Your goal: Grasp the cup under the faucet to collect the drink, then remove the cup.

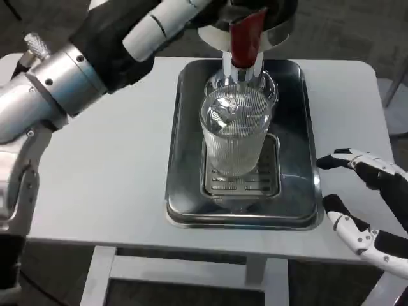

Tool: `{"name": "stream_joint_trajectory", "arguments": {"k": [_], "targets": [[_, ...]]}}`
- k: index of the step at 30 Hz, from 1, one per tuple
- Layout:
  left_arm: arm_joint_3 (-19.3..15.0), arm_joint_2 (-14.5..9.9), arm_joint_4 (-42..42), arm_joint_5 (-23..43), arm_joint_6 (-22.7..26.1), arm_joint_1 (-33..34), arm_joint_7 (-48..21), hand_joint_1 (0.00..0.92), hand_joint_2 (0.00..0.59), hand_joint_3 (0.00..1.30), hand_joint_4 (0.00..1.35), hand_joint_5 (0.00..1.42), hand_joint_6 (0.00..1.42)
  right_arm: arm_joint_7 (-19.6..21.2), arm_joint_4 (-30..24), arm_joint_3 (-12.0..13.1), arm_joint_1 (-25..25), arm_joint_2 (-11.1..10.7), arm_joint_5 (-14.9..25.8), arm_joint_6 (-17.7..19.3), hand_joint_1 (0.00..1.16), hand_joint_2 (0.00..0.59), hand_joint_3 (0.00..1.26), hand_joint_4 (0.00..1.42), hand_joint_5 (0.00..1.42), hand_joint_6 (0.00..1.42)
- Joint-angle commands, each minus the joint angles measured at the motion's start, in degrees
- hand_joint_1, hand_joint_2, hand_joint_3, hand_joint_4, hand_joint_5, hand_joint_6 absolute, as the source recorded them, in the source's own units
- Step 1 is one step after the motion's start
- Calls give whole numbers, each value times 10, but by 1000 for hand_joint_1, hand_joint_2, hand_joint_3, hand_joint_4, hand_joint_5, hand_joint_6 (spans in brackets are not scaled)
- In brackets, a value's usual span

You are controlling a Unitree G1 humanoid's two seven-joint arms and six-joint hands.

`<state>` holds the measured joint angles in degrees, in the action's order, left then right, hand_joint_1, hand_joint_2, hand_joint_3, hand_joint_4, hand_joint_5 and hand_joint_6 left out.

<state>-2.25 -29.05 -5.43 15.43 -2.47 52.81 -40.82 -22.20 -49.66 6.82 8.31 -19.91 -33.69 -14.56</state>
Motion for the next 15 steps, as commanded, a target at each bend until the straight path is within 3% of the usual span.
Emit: {"name": "stream_joint_trajectory", "arguments": {"k": [1,15], "targets": [[19,-12,-4,-22,1,-5,-23,0,144,190,206,316,387,5,-6,8,9,1,8,-1,470,498,282,142,109,251],[36,-25,-16,-55,-25,-11,-51,0,142,183,199,309,385,4,-2,9,4,-2,14,-3,470,498,282,150,111,251]]}}
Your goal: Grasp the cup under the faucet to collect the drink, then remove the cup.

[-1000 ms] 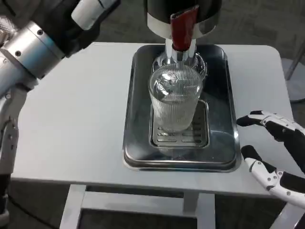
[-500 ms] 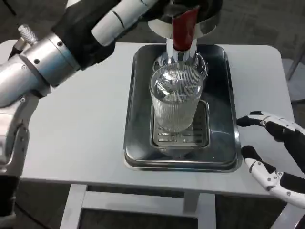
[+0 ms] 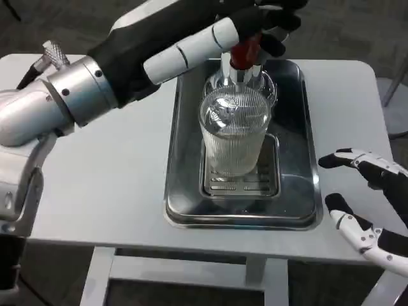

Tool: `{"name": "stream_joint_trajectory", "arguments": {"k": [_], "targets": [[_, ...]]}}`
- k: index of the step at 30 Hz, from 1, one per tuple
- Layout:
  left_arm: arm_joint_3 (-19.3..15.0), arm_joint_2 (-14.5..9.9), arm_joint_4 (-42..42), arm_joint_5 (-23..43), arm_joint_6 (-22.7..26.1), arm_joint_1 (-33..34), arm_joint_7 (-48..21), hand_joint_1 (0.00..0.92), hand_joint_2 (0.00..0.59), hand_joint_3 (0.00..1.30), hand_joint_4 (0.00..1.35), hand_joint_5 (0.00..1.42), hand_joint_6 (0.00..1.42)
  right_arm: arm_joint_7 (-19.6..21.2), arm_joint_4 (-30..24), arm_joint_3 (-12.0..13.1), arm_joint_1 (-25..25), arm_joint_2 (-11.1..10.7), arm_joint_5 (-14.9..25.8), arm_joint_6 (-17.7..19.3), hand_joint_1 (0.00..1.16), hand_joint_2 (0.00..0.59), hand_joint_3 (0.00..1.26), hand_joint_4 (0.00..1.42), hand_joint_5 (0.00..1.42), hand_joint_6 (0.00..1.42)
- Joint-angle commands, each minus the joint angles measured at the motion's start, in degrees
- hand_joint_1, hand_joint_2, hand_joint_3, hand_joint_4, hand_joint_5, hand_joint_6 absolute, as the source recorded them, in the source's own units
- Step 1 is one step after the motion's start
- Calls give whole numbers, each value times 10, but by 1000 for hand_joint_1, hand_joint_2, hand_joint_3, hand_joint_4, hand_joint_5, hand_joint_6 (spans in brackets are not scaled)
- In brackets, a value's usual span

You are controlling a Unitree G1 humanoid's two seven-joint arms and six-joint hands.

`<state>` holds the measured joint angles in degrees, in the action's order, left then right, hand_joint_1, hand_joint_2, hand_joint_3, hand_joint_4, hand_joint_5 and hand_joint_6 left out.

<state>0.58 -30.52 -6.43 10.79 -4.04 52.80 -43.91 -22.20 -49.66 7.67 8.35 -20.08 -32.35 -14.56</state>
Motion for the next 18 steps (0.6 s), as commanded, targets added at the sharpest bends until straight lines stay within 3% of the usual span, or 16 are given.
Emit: {"name": "stream_joint_trajectory", "arguments": {"k": [1,18], "targets": [[9,-11,-6,-10,-12,-12,-23,0,143,183,199,308,383,3,-2,0,3,0,0,-4,470,498,282,150,111,251],[42,-36,-13,-70,-93,-19,-32,0,143,191,208,303,380,-1,-8,-4,-1,-3,1,-22,458,507,282,151,113,251]]}}
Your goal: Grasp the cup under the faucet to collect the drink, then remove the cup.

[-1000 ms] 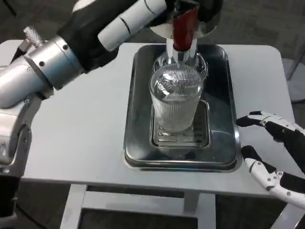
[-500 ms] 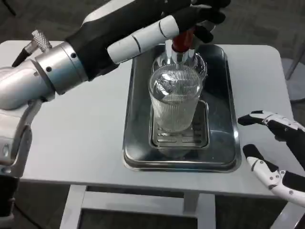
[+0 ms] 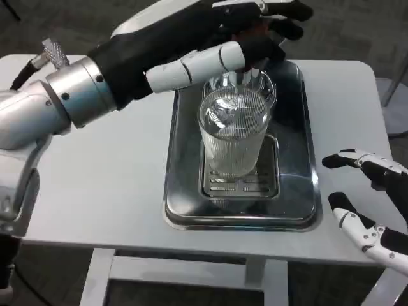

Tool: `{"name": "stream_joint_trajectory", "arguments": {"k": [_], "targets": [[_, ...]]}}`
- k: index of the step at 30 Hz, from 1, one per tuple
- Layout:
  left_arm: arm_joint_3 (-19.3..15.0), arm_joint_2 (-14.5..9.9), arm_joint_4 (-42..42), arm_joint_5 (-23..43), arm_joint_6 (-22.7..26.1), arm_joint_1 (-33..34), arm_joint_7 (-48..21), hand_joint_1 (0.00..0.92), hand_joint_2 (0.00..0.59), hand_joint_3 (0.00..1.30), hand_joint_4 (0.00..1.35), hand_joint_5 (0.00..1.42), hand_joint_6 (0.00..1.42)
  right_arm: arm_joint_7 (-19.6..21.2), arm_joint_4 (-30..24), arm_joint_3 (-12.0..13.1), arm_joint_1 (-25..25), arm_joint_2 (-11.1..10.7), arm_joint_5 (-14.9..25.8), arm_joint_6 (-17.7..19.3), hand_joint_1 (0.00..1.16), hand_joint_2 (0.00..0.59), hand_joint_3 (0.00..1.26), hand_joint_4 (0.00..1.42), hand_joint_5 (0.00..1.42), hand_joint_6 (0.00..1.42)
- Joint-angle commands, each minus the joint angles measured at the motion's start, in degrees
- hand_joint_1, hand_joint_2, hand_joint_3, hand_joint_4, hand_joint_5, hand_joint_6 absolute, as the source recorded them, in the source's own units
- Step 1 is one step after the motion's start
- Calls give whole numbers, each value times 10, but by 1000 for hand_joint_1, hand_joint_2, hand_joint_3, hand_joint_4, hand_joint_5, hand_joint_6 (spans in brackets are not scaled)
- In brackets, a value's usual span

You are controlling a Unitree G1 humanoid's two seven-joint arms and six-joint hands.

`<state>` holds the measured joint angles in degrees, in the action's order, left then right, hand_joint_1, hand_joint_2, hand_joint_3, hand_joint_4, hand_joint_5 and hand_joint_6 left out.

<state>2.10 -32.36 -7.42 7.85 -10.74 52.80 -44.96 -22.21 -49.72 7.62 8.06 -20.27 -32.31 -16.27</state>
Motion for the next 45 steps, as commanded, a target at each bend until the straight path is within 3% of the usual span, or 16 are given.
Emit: {"name": "stream_joint_trajectory", "arguments": {"k": [1,23,29,34,38,45], "targets": [[28,-19,-3,-44,-31,-19,-21,0,143,191,208,302,379,-1,-7,-4,1,-1,0,-5,457,507,282,151,114,251],[53,-38,-8,-111,-90,-21,0,0,140,182,198,277,328,2,-8,-6,-2,2,5,-19,449,507,280,161,122,251],[58,-43,-4,-117,-92,-23,6,0,140,176,198,274,327,2,-10,4,-6,12,33,-38,438,496,218,144,122,262],[59,-46,-2,-116,-90,-24,8,0,138,174,197,273,327,9,-1,27,-15,30,96,-43,445,401,49,81,132,310],[59,-48,-1,-115,-88,-24,9,0,138,173,190,273,327,17,9,39,-22,35,139,-36,501,319,0,65,157,331],[58,-48,-1,-115,-87,-24,10,0,138,173,186,265,327,35,34,38,-40,39,191,-21,570,275,0,58,151,338]]}}
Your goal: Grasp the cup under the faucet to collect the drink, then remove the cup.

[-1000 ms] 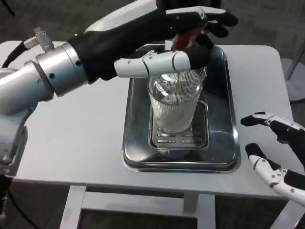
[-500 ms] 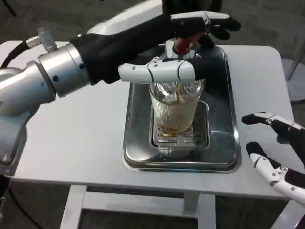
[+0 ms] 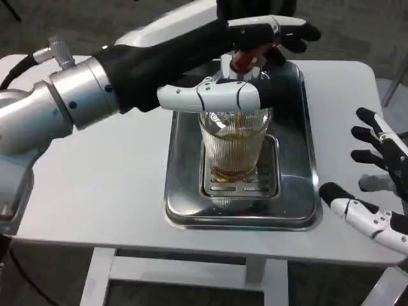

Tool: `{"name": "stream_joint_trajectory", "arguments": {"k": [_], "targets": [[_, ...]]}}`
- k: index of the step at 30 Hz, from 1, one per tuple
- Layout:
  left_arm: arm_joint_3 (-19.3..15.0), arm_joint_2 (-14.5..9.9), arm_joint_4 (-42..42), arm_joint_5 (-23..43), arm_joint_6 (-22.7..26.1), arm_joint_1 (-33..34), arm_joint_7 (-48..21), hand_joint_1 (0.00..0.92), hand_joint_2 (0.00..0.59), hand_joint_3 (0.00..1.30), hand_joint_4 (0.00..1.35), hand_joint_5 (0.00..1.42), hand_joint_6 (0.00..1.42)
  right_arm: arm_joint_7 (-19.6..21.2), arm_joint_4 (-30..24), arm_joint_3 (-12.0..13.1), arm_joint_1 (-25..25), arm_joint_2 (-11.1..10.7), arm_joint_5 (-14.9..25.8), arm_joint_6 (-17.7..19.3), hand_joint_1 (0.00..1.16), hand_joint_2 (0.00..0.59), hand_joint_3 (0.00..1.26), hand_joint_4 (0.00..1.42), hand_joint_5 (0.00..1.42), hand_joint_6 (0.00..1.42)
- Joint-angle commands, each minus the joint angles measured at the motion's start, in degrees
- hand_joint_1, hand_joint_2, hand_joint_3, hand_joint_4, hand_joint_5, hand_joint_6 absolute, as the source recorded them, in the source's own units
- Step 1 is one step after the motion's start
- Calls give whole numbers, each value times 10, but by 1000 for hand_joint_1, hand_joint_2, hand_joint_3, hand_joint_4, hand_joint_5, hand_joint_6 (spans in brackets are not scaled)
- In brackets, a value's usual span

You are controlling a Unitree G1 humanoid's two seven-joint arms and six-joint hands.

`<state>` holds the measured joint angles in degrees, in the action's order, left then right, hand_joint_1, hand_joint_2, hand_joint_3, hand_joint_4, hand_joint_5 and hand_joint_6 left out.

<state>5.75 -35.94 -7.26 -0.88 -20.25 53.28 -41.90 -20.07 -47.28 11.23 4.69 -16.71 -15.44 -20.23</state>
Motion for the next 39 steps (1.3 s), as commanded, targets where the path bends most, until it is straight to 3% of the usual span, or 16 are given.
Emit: {"name": "stream_joint_trajectory", "arguments": {"k": [1,11,25,39], "targets": [[22,-12,-2,-28,7,-28,-21,0,138,173,185,265,327,16,13,-1,-10,4,28,21,570,274,0,56,150,338],[22,-14,0,-28,11,-27,-22,0,138,173,185,263,327,36,43,-27,-43,6,49,33,583,256,1,54,132,305],[19,-20,6,-27,16,-28,-22,0,138,173,185,262,329,75,107,-80,-95,12,41,48,574,265,15,45,112,276],[19,-23,12,-24,20,-31,-22,0,138,173,184,262,329,109,150,-102,-131,26,38,58,567,275,21,44,111,268]]}}
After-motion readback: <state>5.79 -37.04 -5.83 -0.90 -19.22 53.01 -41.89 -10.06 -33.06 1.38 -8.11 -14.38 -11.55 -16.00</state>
